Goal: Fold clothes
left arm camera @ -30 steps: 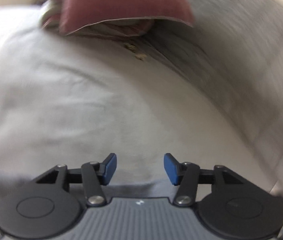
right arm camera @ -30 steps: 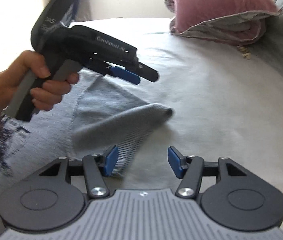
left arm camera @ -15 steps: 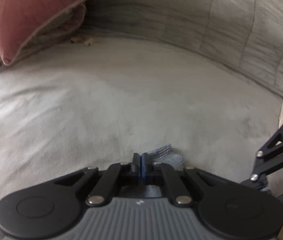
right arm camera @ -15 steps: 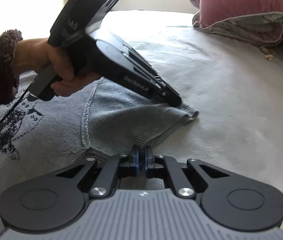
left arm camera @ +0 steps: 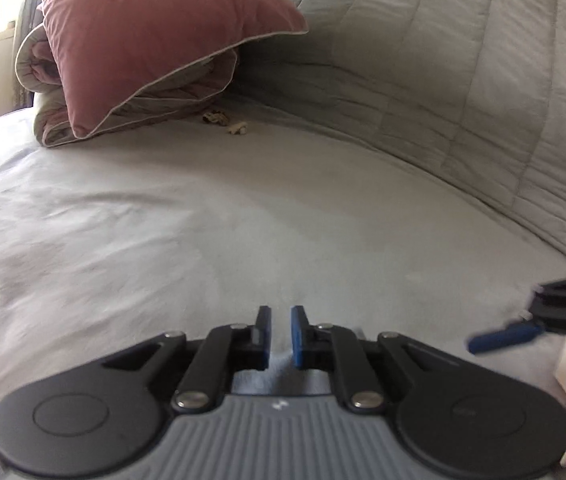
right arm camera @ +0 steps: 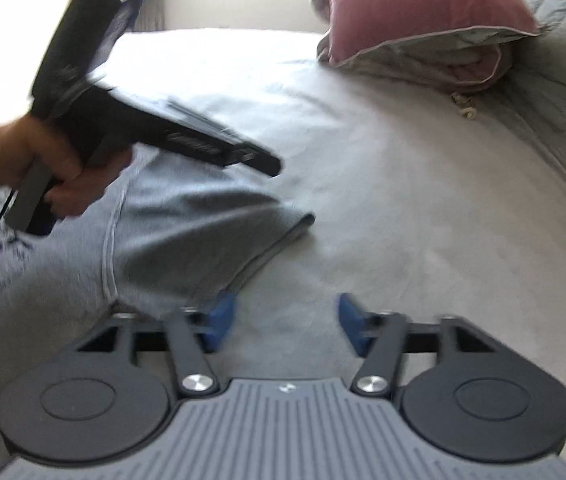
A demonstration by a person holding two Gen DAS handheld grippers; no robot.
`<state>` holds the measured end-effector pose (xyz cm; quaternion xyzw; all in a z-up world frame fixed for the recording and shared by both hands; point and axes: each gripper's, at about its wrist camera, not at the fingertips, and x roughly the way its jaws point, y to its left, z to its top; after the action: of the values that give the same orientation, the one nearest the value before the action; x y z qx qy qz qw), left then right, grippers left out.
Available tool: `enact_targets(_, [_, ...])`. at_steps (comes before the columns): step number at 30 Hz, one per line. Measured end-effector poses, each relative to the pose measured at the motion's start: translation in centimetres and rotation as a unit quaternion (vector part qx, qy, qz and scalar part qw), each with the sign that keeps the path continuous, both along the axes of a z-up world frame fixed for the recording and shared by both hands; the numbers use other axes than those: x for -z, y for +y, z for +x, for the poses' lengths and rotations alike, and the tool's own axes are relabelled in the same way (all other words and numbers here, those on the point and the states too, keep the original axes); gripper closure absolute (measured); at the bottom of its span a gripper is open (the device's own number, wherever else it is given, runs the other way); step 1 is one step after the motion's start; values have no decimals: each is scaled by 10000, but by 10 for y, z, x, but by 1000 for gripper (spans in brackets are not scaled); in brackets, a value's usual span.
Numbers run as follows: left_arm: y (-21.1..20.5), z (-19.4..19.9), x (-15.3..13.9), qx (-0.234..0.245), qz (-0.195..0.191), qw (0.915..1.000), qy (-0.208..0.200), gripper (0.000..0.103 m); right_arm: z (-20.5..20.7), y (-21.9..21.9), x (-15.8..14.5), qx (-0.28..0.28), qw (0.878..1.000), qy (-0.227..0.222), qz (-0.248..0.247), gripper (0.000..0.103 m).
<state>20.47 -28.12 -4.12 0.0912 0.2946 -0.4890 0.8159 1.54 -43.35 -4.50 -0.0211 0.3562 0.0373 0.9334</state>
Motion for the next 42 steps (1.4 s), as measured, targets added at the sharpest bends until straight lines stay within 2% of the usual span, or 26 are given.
enact_targets(5, [27,-27,-7,121,86,9998,150,94,3,-9,-1,-183,9982,-138,551,40])
enact_targets(8, [31,-47,-3,434,44,9986,298,94,7,-17,-1,61,9967,-175,785,41])
enact_targets(11, [20,-73,8,734,280,9967,221,92,12,-26,-2,305,9941,-212,1019,41])
enact_targets(12, [14,-78,13,832,368,9957,202,88,14,-30,-1,414,9923,-237,1145,41])
enact_targets(15, [0,-90,26,893,612,9941,-63,75,20,-46,5,693,9802,-350,1822,41])
enact_targets(17, [-3,-93,29,811,619,9946,-186,73,27,-53,12,793,9703,-385,2254,41])
enact_targets(20, [-5,-98,31,647,612,9954,-354,71,41,-53,22,902,9607,-410,2594,42])
enact_targets(22, [-9,-104,33,591,647,9948,-523,73,50,-44,27,958,9619,-494,2514,48])
enact_targets(23, [-10,-106,35,596,628,9947,-551,86,54,-41,29,980,9629,-537,2457,50])
enact_targets(24, [-11,-108,36,616,582,9949,-542,101,57,-38,31,997,9642,-581,2386,63])
enact_targets(25, [-11,-110,35,592,526,9953,-562,102,60,-35,32,1014,9655,-625,2315,87])
enact_targets(26, [-9,-111,33,604,405,9956,-583,102,62,-33,33,1043,9664,-649,2260,99])
enact_targets(27, [-6,-110,30,653,204,9963,-518,102,63,-33,33,1082,9668,-656,2218,100])
enact_targets(28, [-4,-106,28,698,19,9971,-314,102,62,-33,32,1130,9674,-697,2159,100])
enact_targets(30, [-6,-94,33,727,-29,9972,149,101,59,-35,27,1239,9687,-807,1993,100])
enact_targets(34, [-7,-74,41,488,-219,9958,747,94,63,-39,31,1302,9693,-669,1976,97])
enact_targets(35, [-4,-75,37,430,-278,9961,723,83,62,-37,29,1296,9704,-685,1921,94])
enact_targets(36, [-1,-76,34,380,-343,9965,664,63,62,-36,27,1313,9713,-709,1851,86])
enact_targets(37, [4,-78,31,304,-407,9969,594,57,61,-35,24,1349,9722,-747,1762,83])
enact_targets(38, [9,-79,28,224,-452,9972,553,54,60,-35,22,1385,9728,-798,1675,78])
enact_targets(39, [14,-80,24,147,-486,9973,533,52,59,-34,20,1432,9728,-861,1604,61])
enact_targets(40, [20,-79,21,36,-494,9975,513,49,58,-34,18,1486,9722,-936,1547,49])
enact_targets(42, [34,-79,16,-236,-459,9976,459,42,54,-34,12,1519,9706,-1078,1522,48])
